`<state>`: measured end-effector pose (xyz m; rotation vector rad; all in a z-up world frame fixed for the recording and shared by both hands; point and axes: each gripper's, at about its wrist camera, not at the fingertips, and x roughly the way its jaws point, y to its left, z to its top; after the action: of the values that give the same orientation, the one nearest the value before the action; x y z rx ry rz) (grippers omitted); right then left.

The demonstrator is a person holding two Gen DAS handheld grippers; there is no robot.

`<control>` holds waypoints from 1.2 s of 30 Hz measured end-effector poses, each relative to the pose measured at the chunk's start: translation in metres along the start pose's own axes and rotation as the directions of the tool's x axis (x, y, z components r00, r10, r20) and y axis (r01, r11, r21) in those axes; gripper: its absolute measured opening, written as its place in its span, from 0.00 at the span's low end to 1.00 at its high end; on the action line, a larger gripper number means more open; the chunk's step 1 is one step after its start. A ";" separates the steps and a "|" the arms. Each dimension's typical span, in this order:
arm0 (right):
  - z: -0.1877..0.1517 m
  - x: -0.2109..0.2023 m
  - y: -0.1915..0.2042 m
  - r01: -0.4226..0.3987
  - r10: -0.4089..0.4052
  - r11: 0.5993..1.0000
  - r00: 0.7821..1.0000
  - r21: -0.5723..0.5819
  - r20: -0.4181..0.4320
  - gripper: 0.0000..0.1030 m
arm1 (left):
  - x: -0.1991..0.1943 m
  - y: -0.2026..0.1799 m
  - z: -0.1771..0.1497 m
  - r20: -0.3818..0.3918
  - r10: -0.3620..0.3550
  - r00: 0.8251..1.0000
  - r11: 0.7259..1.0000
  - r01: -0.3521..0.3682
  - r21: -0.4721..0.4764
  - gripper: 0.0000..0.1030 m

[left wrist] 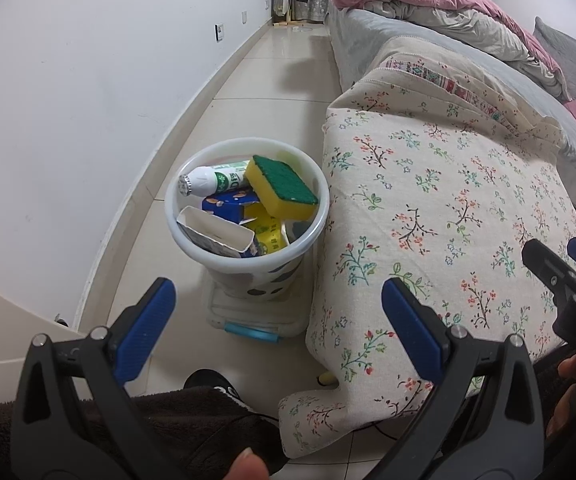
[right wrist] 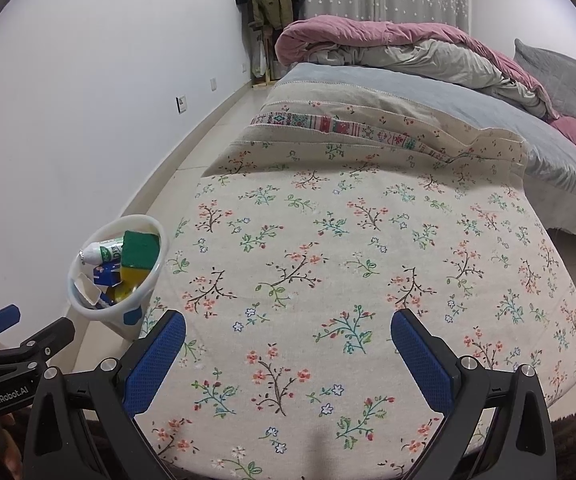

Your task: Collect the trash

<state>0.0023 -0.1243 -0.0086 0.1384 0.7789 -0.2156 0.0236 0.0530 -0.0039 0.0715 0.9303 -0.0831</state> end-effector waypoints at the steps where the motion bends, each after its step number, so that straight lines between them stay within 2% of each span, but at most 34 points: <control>1: 0.000 0.000 0.000 0.000 0.000 1.000 1.000 0.000 0.000 1.00 | 0.000 0.000 0.000 0.000 0.000 1.000 1.000 0.000 0.000 0.99; 36: -0.001 -0.001 0.001 -0.002 0.002 1.000 1.000 -0.006 0.001 1.00 | 0.001 0.000 -0.001 -0.001 -0.001 1.000 1.000 0.001 -0.002 0.99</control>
<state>0.0014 -0.1233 -0.0086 0.1335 0.7785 -0.2119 0.0239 0.0534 -0.0054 0.0690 0.9313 -0.0825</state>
